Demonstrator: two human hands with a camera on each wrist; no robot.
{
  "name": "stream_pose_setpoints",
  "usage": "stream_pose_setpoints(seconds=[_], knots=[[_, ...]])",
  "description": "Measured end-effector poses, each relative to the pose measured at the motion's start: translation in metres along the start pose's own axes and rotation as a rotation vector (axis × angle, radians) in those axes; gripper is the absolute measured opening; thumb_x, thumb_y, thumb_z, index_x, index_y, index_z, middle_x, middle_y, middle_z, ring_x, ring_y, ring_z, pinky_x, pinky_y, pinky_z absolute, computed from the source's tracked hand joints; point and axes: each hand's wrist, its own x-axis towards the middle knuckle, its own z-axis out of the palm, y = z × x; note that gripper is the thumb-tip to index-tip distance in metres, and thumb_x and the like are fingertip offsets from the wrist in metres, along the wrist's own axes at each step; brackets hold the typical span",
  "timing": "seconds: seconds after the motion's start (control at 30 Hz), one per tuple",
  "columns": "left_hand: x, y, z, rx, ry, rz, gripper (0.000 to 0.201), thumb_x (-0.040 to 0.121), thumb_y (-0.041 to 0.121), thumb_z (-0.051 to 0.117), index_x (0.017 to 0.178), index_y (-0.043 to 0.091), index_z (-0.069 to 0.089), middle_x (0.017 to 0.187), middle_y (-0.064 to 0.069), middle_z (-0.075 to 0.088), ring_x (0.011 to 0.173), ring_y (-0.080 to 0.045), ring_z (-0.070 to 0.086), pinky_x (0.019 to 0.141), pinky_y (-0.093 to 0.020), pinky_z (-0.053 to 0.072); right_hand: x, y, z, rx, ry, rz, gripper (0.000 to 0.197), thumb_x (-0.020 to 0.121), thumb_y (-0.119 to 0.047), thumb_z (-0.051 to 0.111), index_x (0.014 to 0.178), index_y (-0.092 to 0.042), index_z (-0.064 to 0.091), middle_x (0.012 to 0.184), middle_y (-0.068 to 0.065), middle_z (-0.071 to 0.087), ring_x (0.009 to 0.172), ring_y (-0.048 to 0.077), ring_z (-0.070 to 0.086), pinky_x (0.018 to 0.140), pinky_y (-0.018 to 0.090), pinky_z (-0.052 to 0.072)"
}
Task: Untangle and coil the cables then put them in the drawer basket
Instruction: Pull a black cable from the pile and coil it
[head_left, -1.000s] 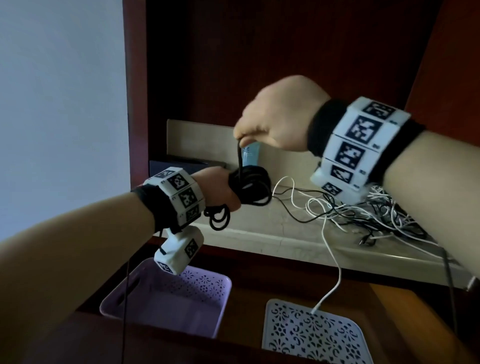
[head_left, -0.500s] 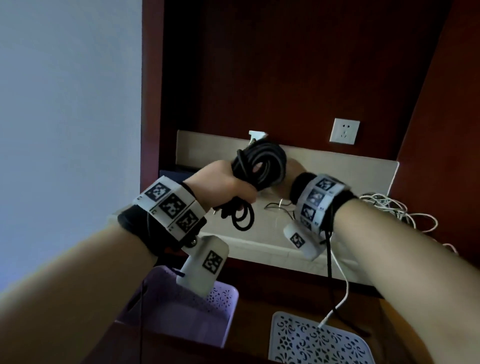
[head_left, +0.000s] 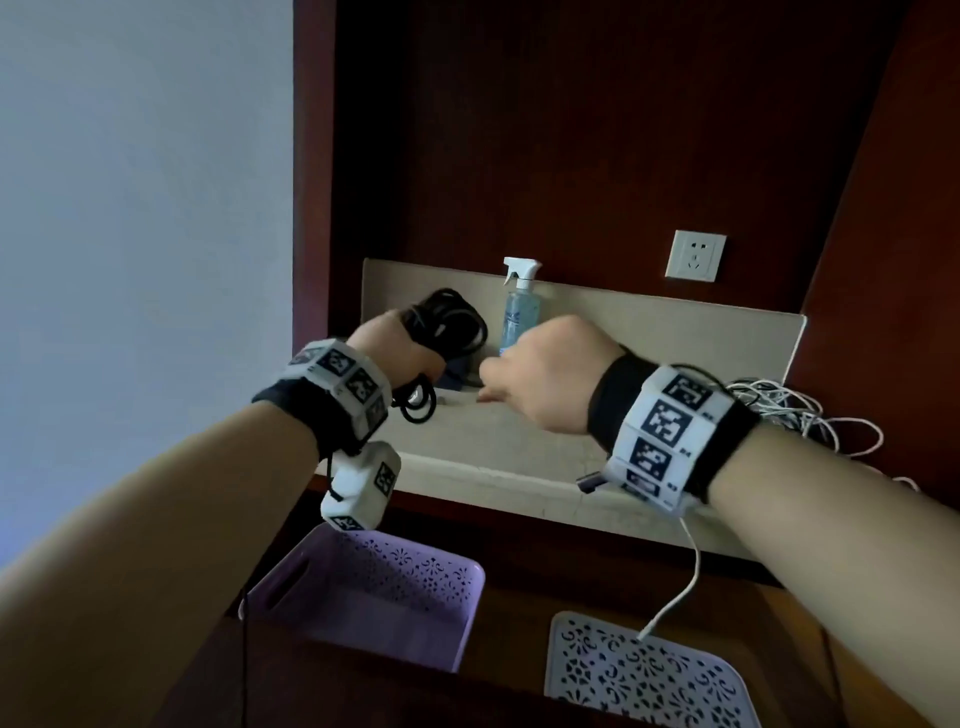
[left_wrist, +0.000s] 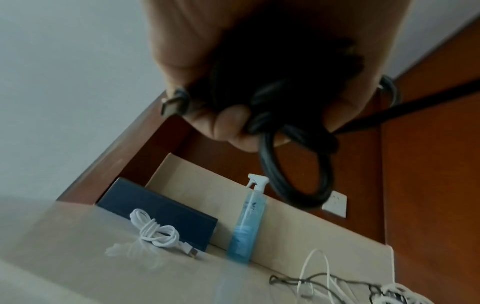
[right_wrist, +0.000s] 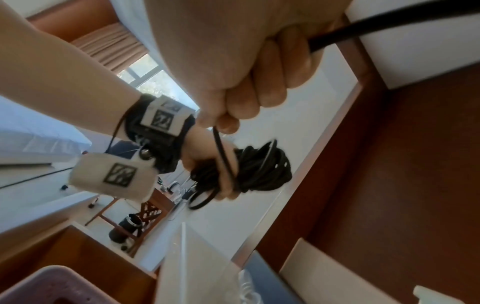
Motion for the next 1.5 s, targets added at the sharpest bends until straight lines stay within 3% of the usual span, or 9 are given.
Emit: stream_pose_setpoints(seconds=[0.1, 0.27, 0.4, 0.67, 0.77, 0.93, 1.13, 1.33, 1.5], knots=[[-0.008, 0.013, 0.010, 0.200, -0.061, 0.140, 0.016, 0.084, 0.013, 0.060, 0.097, 0.002, 0.060, 0.095, -0.014, 0.063, 0.090, -0.029, 0.059, 0.066, -0.029, 0.040, -0.002, 0.016, -0.015, -0.007, 0.017, 0.036, 0.030, 0.101, -0.032, 0.026, 0.106, -0.018, 0.051, 0.093, 0.000, 0.060, 0.084, 0.023, 0.055, 0.059, 0.032, 0.032], [-0.011, -0.012, 0.004, -0.299, -0.095, -0.027, 0.011, 0.075, 0.010, 0.070, 0.073, 0.010, 0.059, 0.064, -0.006, 0.058, 0.057, -0.020, 0.052, 0.050, -0.026, 0.040, -0.027, 0.066, -0.001, 0.180, 0.005, 0.467, 0.031, 0.100, -0.030, 0.028, 0.113, -0.025, 0.056, 0.102, 0.006, 0.063, 0.093, 0.028, 0.058, 0.068, 0.030, 0.038], [-0.016, -0.026, 0.010, -0.311, -0.162, -0.069, 0.013, 0.075, 0.007, 0.072, 0.075, 0.012, 0.060, 0.065, -0.005, 0.060, 0.055, -0.018, 0.056, 0.051, -0.026, 0.044, -0.039, 0.103, 0.023, 0.520, 0.016, 0.867, 0.028, 0.099, -0.034, 0.035, 0.104, -0.021, 0.058, 0.103, 0.009, 0.062, 0.087, 0.027, 0.052, 0.069, 0.032, 0.032], [-0.004, -0.031, 0.016, -0.300, -0.037, -0.135, 0.028, 0.077, 0.019, 0.075, 0.097, 0.010, 0.058, 0.086, -0.006, 0.063, 0.067, -0.015, 0.057, 0.054, -0.023, 0.043, -0.023, 0.069, 0.062, 0.589, -0.389, 0.725, 0.028, 0.099, -0.024, 0.039, 0.123, -0.017, 0.051, 0.119, 0.005, 0.059, 0.098, 0.024, 0.055, 0.074, 0.027, 0.039], [0.001, -0.024, 0.024, -0.140, -0.043, -0.087, 0.047, 0.078, 0.023, 0.074, 0.118, 0.009, 0.053, 0.105, -0.007, 0.061, 0.090, -0.020, 0.058, 0.074, -0.028, 0.046, -0.002, 0.050, 0.065, 0.837, -0.220, 0.738, 0.035, 0.093, -0.031, 0.050, 0.125, -0.019, 0.045, 0.111, 0.007, 0.058, 0.095, 0.025, 0.057, 0.075, 0.026, 0.041], [0.002, -0.017, 0.033, -0.030, -0.082, -0.001, 0.043, 0.079, 0.025, 0.074, 0.114, 0.010, 0.054, 0.094, -0.002, 0.059, 0.083, -0.016, 0.055, 0.070, -0.026, 0.043, 0.019, 0.034, 0.039, 1.194, 0.165, 0.600, 0.019, 0.097, -0.030, 0.043, 0.099, -0.016, 0.057, 0.072, -0.004, 0.052, 0.057, 0.006, 0.045, 0.052, 0.019, 0.035], [0.009, -0.050, 0.015, -0.879, -0.062, -0.295, 0.015, 0.078, 0.012, 0.072, 0.081, 0.003, 0.060, 0.058, -0.006, 0.058, 0.050, -0.019, 0.052, 0.051, -0.027, 0.042, -0.024, 0.066, 0.036, 1.123, 0.277, 0.664, 0.037, 0.097, -0.035, 0.041, 0.064, -0.022, 0.050, 0.067, 0.008, 0.048, 0.064, 0.016, 0.046, 0.060, 0.027, 0.034], [0.006, -0.055, 0.003, -1.171, -0.017, -0.337, 0.016, 0.084, 0.005, 0.057, 0.069, 0.005, 0.053, 0.053, -0.009, 0.050, 0.039, -0.016, 0.046, 0.039, -0.020, 0.037, -0.034, 0.058, 0.043, 0.909, -0.441, 0.625, 0.046, 0.097, -0.046, 0.032, 0.068, -0.020, 0.056, 0.064, -0.004, 0.053, 0.058, 0.009, 0.046, 0.064, 0.023, 0.036], [-0.005, -0.029, 0.006, -1.129, -0.046, -0.289, 0.022, 0.086, 0.003, 0.055, 0.064, 0.001, 0.055, 0.048, -0.008, 0.051, 0.042, -0.018, 0.047, 0.049, -0.026, 0.038, -0.002, 0.034, 0.031, 1.002, -0.396, 0.544, 0.054, 0.097, -0.048, 0.025, 0.093, -0.011, 0.063, 0.076, -0.002, 0.064, 0.066, 0.010, 0.057, 0.064, 0.007, 0.040]])
